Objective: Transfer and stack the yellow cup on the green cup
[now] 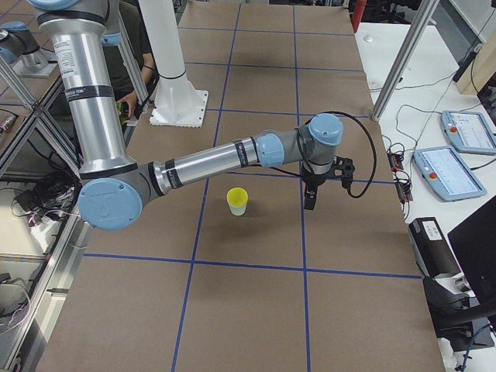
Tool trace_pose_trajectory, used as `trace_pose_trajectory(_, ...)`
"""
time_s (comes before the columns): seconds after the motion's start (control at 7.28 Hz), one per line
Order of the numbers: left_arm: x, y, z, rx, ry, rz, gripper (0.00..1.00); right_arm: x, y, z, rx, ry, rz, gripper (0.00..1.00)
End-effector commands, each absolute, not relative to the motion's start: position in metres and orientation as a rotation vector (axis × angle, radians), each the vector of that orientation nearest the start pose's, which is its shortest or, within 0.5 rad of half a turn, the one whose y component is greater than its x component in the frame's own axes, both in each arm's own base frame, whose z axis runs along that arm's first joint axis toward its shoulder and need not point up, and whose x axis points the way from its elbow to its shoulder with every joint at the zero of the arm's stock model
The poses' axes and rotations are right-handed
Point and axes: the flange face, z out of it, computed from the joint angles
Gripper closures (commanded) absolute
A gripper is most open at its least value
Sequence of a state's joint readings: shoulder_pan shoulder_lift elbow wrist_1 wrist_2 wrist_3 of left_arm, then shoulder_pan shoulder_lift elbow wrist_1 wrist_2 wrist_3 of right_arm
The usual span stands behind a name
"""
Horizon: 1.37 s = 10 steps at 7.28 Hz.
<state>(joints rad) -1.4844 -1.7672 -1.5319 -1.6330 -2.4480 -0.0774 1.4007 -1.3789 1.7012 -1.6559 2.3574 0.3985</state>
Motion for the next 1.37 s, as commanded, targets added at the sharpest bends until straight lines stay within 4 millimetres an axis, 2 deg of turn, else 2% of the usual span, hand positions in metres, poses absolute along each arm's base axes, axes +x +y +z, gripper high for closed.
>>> trace_pose_trajectory(0.0, -0.005, -0.583, 0.556, 0.131, 0.906, 0.107, 0.0, -0.05, -0.576, 0.491, -0.007, -0.832, 0.095, 0.0)
trace_pose_trajectory(0.27, -0.005, -0.583, 0.558, 0.127, 0.904, 0.105, 0.0, -0.052, -0.571, 0.48, 0.003, -0.857, 0.081, 0.0)
trace_pose_trajectory(0.55, -0.005, -0.583, 0.557, 0.131, 0.904, 0.108, 0.0, -0.052, -0.57, 0.488, -0.007, -0.854, 0.082, 0.0)
trace_pose_trajectory(0.69, -0.005, -0.583, 0.559, 0.128, 0.904, 0.107, 0.0, -0.053, -0.573, 0.478, 0.018, -0.859, 0.068, 0.0)
trace_pose_trajectory(0.96, -0.006, -0.582, 0.555, 0.135, 0.906, 0.107, 0.0, -0.084, -0.574, 0.473, 0.026, -0.86, 0.01, 0.0)
trace_pose_trajectory(1.24, -0.006, -0.582, 0.549, 0.144, 0.907, 0.112, 0.0, -0.084, -0.572, 0.477, 0.063, -0.868, -0.007, 0.0)
